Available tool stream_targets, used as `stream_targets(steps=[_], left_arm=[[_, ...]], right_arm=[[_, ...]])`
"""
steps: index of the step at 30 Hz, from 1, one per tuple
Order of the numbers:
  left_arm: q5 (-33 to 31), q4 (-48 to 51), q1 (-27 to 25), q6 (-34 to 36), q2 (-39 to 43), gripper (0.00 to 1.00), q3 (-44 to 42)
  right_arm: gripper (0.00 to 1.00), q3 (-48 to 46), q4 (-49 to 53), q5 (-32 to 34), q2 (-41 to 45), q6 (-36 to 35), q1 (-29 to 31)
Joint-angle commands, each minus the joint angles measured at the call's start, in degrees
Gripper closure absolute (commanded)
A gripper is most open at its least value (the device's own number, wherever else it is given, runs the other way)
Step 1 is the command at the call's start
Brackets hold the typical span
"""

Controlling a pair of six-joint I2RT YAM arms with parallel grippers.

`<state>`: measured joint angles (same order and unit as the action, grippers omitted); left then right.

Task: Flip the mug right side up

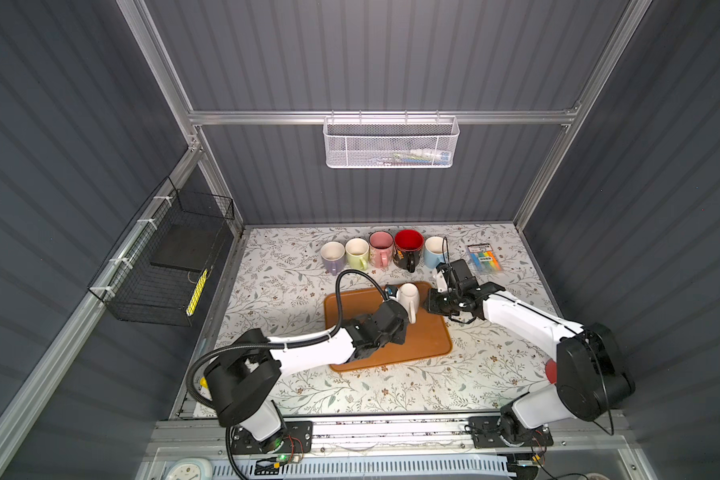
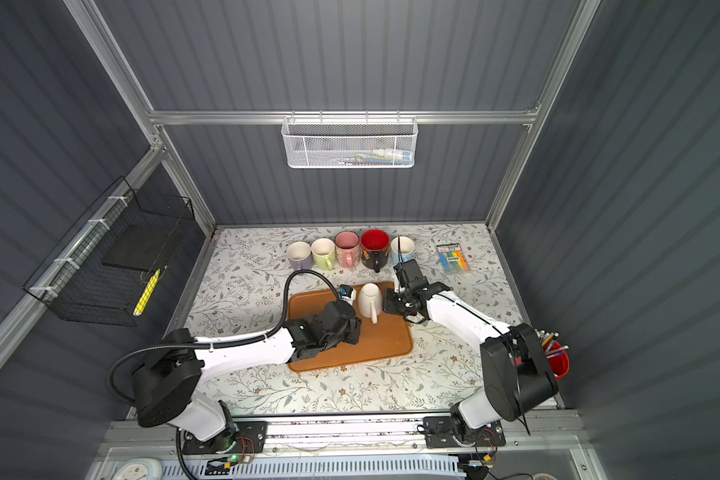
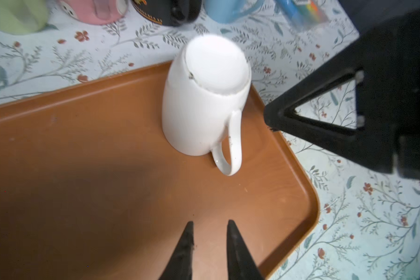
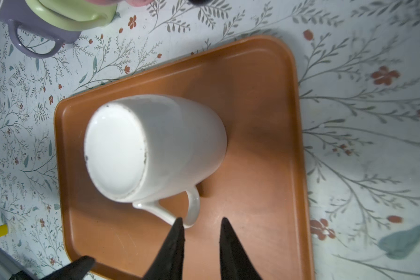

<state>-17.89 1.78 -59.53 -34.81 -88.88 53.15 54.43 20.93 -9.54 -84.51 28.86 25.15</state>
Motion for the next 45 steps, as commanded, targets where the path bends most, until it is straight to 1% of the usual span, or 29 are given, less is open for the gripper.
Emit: stream_targets(steps=[1,6,8,11,12,17,19,20,24,32,40,45], left_arm=[[-4.7,3.3,0.4,-0.5,4.5,0.69,-2.9],[-7.8,4.4,0.4,-1.2,11.4,0.56,-7.6],[-9.0,4.8,0.4,-1.3,14.2,0.48,-9.4],[-10.7,5.9,0.5,-1.2,17.7,0.37,-11.4],[-11.3,6.4,0.4,-1.1,18.6,0.33,-11.9],[-14.4,7.8,0.4,-1.0,23.7,0.08,-14.7],[-15.0,7.9,0.4,-1.0,25.3,0.02,-15.6],[-15.3,8.0,0.4,-0.9,25.9,0.0,-16.1],[-16.4,8.3,0.5,-1.0,27.5,0.0,-17.7],[-17.6,8.8,0.5,-0.5,30.0,0.0,-19.8],[-17.7,9.1,0.5,-0.5,31.1,0.0,-20.4],[-17.9,9.5,0.5,-0.7,32.1,0.0,-20.9]], right_arm=[[0.65,0.2,4.2,4.0,2.1,-0.5,1.1],[0.53,1.8,7.8,7.6,3.8,-0.9,3.5],[0.47,2.9,9.1,9.0,4.0,-1.0,4.8],[0.42,4.8,10.6,11.0,3.5,-0.9,6.8],[0.41,5.2,11.0,11.7,3.3,-0.8,7.4],[0.4,8.3,12.6,14.8,0.5,0.0,10.6],[0.4,9.1,12.7,16.1,-0.3,0.6,11.6],[0.4,9.5,12.7,16.7,-0.6,0.8,11.9],[0.41,10.8,12.8,18.4,-1.9,1.9,13.0],[0.45,12.7,12.6,21.4,-5.8,3.4,15.1],[0.49,15.0,12.8,26.6,-10.3,2.6,17.1],[0.51,15.1,12.2,27.6,-12.8,2.4,17.3]])
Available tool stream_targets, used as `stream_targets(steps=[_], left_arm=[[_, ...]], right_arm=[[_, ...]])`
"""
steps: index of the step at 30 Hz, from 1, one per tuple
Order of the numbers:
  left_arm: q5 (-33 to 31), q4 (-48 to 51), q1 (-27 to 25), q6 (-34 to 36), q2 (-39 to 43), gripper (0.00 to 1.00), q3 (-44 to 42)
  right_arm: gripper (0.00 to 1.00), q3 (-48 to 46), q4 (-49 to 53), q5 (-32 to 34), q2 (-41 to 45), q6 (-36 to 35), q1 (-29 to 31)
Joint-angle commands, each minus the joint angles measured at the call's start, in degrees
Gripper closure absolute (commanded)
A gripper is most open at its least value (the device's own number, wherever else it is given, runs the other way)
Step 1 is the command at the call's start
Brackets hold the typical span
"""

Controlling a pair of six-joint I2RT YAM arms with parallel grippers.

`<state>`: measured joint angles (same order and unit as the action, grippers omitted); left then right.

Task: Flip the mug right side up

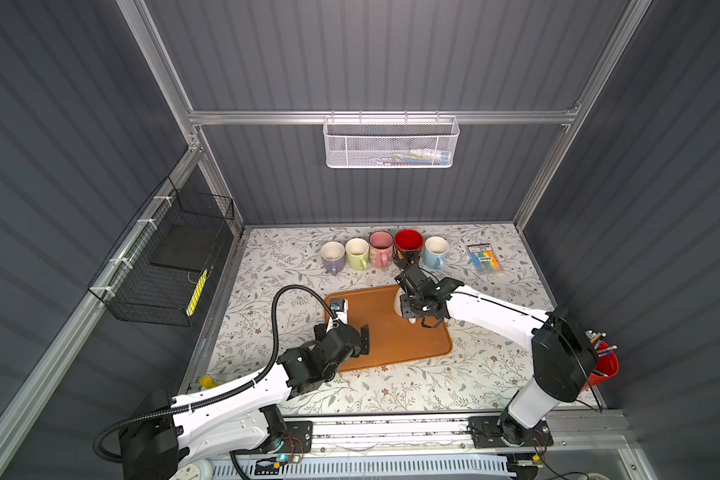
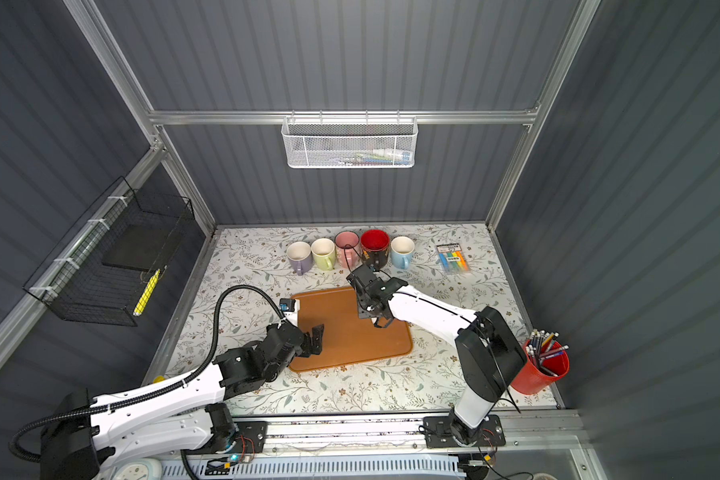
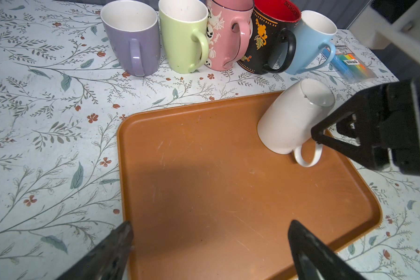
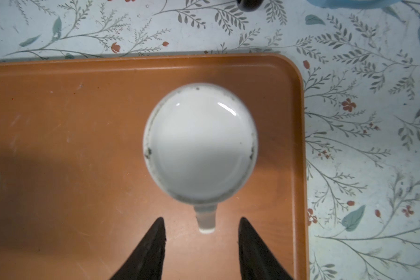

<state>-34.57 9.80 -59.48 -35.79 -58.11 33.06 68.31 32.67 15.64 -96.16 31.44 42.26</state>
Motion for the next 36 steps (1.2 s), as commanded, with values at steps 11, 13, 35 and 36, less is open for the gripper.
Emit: stream_targets(steps=[11,13,35,36], left_arm=[[-2.0,3.6,0.5,0.0,2.6,0.0,-0.6],[-2.0,3.4,0.4,-0.2,2.7,0.0,-0.7],[-2.0,4.3,0.5,-1.8,3.2,0.0,-1.1],[-2.0,4.3,0.4,-1.9,3.4,0.0,-1.1]], right_arm=[[0.58,1.7,-1.6,2.8,-4.7,-0.7,0.3],[0.6,1.9,-1.5,3.0,-4.7,-0.9,0.3],[0.82,0.8,-3.2,3.0,-5.6,-1.2,0.2],[0.84,0.6,-3.3,3.1,-5.5,-1.1,0.2]])
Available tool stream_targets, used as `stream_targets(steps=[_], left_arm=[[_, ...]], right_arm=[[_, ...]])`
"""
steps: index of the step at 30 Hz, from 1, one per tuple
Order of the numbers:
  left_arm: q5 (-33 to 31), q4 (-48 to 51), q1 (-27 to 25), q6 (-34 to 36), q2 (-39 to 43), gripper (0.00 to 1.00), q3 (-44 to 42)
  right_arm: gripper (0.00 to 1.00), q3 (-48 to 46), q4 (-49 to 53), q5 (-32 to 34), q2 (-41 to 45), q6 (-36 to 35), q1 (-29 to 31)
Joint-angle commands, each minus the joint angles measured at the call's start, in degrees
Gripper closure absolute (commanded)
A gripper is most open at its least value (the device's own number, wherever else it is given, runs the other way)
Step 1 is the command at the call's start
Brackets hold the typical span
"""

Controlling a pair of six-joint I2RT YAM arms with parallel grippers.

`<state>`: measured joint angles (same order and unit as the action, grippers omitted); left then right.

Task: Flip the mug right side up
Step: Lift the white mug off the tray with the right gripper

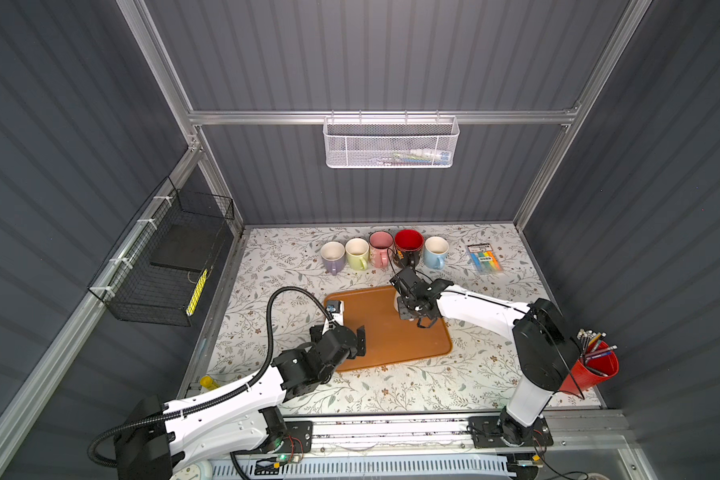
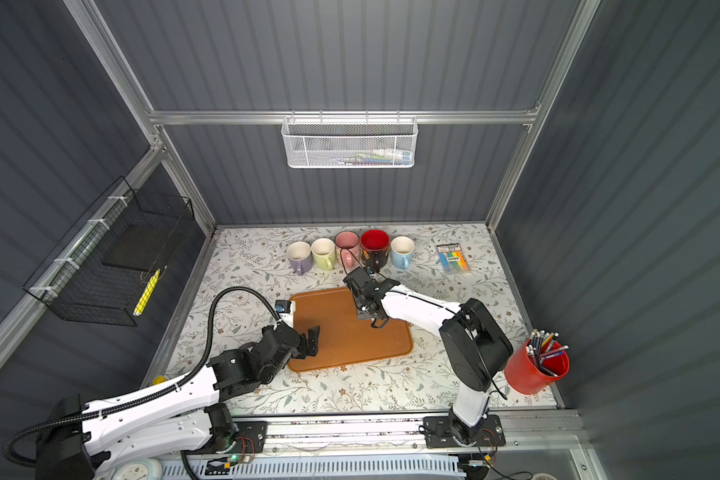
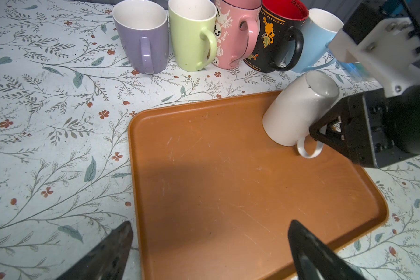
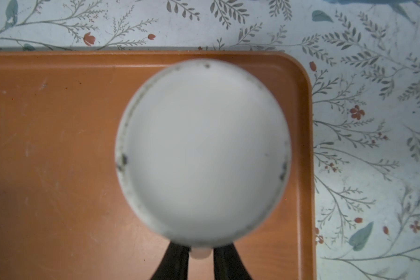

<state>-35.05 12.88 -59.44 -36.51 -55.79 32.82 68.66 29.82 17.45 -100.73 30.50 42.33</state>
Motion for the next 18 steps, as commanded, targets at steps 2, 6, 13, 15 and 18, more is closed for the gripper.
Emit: stream_targets(steps=[2,6,13,15,18], left_arm=[[-1.5,1.5,0.3,-1.3,1.6,0.0,-0.8],[-1.8,2.1,0.4,-1.6,3.1,0.0,-0.8],[-1.3,2.5,0.4,-2.8,5.6,0.0,-1.4],[-1.4,2.7,0.4,-3.0,6.1,0.0,-1.4],[-1.2,2.8,0.4,-3.5,7.0,0.0,-1.5]], right_arm=[[0.89,-0.2,-0.7,1.3,-0.9,-0.2,0.2],[1.0,-0.5,-0.9,1.2,-0.4,-0.4,0.1],[1.0,-0.7,-1.0,0.8,1.6,-0.8,0.1],[1.0,-1.0,-1.1,0.5,2.5,-1.0,0.1],[1.0,-1.7,-1.7,-0.4,4.3,-1.3,0.2]])
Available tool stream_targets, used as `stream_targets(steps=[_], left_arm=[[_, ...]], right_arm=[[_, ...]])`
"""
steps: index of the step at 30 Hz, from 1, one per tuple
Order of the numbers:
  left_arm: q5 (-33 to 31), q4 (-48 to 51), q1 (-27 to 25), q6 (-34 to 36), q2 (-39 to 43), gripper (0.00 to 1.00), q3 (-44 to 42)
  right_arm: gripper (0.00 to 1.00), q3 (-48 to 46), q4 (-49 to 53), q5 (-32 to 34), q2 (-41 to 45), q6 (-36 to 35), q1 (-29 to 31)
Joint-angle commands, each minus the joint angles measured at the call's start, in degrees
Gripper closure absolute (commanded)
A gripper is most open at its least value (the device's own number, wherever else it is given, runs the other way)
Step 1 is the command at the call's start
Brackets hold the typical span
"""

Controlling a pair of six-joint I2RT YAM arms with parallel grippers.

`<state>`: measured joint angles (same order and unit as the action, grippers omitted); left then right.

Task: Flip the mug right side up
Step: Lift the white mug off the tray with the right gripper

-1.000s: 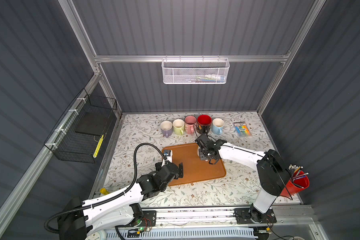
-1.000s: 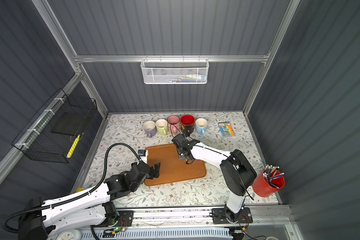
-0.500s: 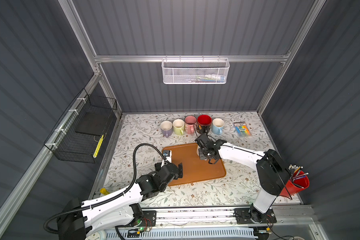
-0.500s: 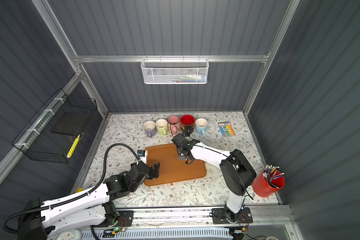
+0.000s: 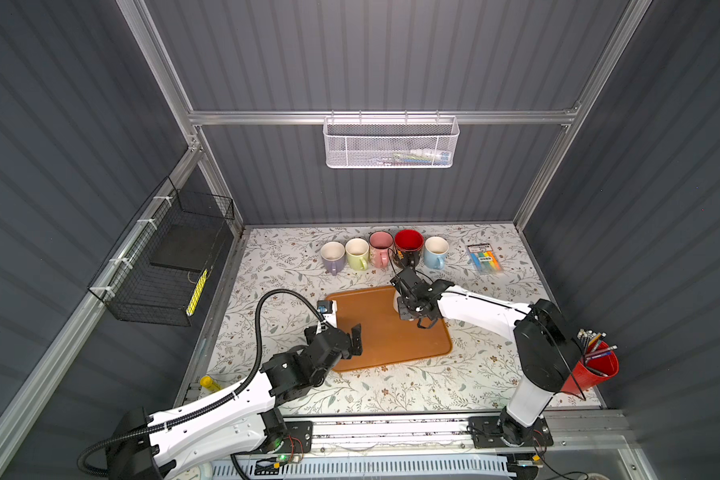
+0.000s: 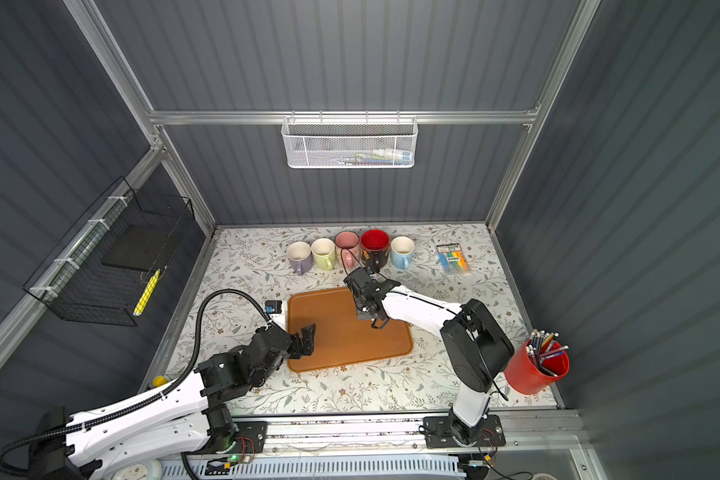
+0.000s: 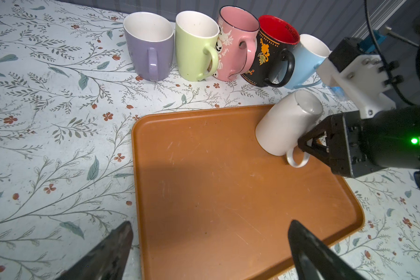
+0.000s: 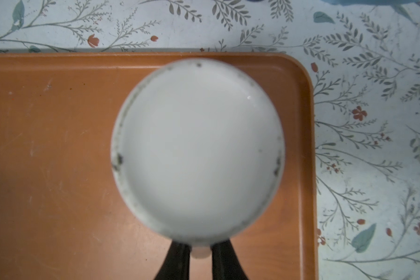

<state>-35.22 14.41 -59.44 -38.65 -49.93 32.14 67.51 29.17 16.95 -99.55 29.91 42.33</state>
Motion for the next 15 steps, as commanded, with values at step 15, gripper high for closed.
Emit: stream_targets(steps=[15], left_arm=[[1.3,-0.2,0.4,-4.5,8.2,0.0,-3.1]], right_arm=[[1.0,-4.2,-6.0,-7.4,13.3,-2.3,0.7]])
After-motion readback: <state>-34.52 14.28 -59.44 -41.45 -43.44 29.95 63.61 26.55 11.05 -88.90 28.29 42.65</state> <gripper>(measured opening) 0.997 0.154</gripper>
